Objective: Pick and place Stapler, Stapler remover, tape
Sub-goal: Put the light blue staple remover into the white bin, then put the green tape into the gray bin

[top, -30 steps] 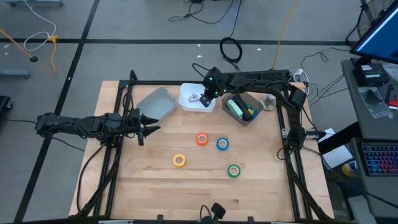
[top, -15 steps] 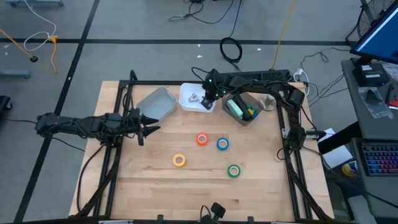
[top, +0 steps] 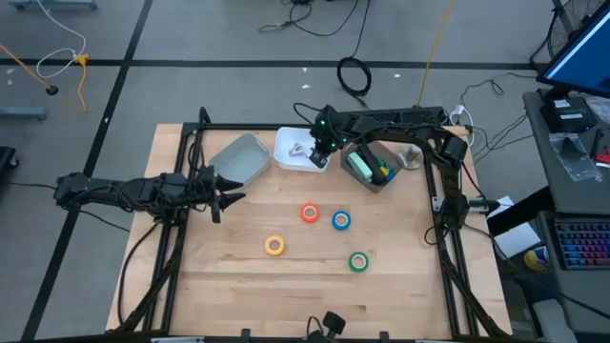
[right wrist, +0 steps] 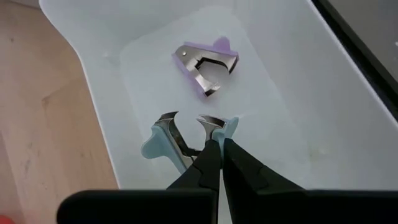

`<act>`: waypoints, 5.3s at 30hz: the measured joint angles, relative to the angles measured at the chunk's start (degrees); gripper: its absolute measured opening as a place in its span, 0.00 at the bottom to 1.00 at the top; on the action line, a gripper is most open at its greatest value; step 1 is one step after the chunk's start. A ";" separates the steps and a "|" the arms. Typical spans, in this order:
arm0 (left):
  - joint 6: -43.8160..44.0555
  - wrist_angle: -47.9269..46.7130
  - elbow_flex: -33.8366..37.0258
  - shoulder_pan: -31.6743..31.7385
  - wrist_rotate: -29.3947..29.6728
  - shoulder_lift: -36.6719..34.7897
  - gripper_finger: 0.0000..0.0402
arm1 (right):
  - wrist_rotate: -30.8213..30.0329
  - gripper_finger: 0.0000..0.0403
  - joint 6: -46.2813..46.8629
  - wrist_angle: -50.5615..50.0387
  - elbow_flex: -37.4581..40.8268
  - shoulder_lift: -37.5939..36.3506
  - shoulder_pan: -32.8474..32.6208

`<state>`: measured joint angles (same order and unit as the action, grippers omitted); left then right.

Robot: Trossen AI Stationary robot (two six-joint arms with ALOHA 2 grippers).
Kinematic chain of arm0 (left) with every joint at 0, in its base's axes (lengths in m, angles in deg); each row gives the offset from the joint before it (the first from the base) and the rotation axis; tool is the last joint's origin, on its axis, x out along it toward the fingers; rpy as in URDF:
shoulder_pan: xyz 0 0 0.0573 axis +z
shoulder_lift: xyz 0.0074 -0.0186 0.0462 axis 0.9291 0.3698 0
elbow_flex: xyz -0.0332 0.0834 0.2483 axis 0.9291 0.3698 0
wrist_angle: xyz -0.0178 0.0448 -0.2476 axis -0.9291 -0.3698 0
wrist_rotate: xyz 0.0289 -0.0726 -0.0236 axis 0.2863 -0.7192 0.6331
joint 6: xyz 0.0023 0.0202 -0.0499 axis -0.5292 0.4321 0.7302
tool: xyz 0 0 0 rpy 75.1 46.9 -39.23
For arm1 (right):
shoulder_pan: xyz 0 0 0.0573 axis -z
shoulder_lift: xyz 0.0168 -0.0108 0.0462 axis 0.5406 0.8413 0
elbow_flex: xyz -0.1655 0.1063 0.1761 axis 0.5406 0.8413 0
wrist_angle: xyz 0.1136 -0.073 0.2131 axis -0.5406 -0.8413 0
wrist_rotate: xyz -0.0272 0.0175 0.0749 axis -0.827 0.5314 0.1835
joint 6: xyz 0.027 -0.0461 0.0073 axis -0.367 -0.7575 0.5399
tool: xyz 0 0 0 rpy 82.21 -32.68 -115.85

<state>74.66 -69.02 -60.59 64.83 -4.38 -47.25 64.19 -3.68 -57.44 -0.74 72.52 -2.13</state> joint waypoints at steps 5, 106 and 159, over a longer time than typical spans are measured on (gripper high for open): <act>-0.02 0.00 0.00 0.00 0.02 -0.01 0.46 | 0.02 0.01 -0.32 0.08 0.00 0.00 -0.03; -1.93 0.02 0.00 0.02 0.02 -0.01 0.46 | 4.79 0.46 73.77 -18.33 26.73 -26.61 -46.45; 4.25 0.89 0.00 0.00 0.08 0.01 0.46 | 3.32 0.08 70.01 0.07 43.62 -26.77 -47.59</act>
<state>78.91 -68.13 -60.59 64.83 -4.29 -47.25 67.51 66.33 -57.37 42.88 45.75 -49.72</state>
